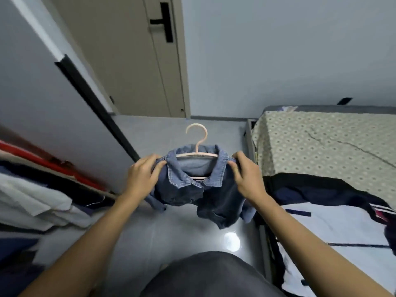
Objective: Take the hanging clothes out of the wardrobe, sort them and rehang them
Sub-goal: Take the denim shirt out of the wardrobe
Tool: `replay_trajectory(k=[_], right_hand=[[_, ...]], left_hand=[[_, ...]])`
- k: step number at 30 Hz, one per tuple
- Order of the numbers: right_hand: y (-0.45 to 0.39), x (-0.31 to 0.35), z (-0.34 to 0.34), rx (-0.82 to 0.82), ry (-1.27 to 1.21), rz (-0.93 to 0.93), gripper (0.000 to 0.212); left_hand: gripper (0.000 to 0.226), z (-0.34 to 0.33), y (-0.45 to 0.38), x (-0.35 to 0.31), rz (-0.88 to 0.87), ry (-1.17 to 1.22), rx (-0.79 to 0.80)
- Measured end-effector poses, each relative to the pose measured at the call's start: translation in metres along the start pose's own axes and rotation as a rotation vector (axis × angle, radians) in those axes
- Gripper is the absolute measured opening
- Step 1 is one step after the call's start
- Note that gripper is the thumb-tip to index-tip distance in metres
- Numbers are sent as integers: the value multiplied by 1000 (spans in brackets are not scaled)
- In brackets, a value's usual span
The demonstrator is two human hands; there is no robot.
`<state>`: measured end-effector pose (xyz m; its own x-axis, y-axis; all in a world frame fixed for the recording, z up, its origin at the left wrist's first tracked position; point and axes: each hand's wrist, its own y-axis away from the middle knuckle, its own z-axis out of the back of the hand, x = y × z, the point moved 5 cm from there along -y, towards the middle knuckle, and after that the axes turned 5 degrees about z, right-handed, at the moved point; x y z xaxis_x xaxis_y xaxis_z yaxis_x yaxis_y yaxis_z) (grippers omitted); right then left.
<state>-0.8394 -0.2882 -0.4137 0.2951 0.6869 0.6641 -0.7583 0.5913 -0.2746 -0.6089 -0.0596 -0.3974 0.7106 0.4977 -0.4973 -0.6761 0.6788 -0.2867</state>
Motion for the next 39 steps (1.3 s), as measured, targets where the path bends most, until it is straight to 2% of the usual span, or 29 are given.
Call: replay_trajectory(k=[6,13,19,25,32,39], right_hand=[[53,-76,95,-181,62,-246,30],[141,-140,178,-442,140,-558,21],[202,-161,211,-647,235,-825,27],[244,-163,242,-887,368,-985,28],[286,-176,289,-1007,509,-1097,24],[339,-264,331,-1005,447,-1234,21]], left_hand=[[34,-93,-48,-108,-187,16,177],[38,-203,-85,-249,-508,70,378],[36,-281,-99,-359,-792,211,557],[40,-329,-99,-468,-1079,358,633],[33,-370,-69,-559,-1209,449,717],[16,-449,-28,-639,-1299,334,863]])
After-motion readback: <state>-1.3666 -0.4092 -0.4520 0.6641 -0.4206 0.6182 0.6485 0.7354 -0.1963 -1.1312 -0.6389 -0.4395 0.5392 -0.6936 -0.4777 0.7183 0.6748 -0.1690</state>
